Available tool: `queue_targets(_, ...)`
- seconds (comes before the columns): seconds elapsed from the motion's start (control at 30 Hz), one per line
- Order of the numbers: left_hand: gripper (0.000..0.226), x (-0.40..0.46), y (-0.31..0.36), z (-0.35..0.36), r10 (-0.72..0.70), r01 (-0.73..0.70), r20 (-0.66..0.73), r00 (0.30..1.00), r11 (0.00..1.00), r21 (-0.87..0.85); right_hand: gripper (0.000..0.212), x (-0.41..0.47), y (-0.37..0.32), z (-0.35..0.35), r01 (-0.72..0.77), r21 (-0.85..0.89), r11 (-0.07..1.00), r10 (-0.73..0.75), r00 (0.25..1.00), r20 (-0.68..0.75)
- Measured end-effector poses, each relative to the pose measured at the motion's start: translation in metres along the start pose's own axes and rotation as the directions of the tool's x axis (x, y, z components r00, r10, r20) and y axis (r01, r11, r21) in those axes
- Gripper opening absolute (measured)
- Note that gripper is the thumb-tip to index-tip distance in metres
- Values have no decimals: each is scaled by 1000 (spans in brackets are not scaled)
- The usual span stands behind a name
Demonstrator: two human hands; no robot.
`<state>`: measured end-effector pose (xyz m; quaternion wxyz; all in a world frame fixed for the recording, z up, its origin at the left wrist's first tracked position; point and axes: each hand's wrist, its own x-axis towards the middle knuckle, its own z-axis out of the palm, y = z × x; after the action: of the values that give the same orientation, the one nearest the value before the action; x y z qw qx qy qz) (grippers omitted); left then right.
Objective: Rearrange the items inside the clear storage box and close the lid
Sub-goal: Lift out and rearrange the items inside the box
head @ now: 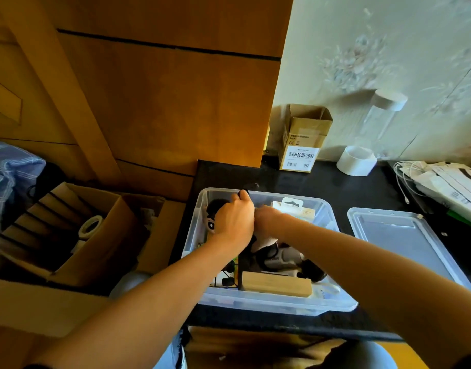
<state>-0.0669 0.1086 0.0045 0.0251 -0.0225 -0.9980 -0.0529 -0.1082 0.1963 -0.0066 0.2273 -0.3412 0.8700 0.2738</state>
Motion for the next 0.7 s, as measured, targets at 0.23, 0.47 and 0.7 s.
queue_targets(0.23,56,-14,-16,10,1,-2,-17,1000,997,-74,61,-4,18,-2,17,270,963,-16,1000,-6)
queue_targets(0.47,47,-12,-12,5,17,-15,55,998,1000,-23,65,-1,15,-7,23,183,983,-27,999,19)
queue_targets(0.7,46,-12,-3,11,-26,35,65,998,989,-147,77,-2,20,-10,18,347,938,3,998,-58)
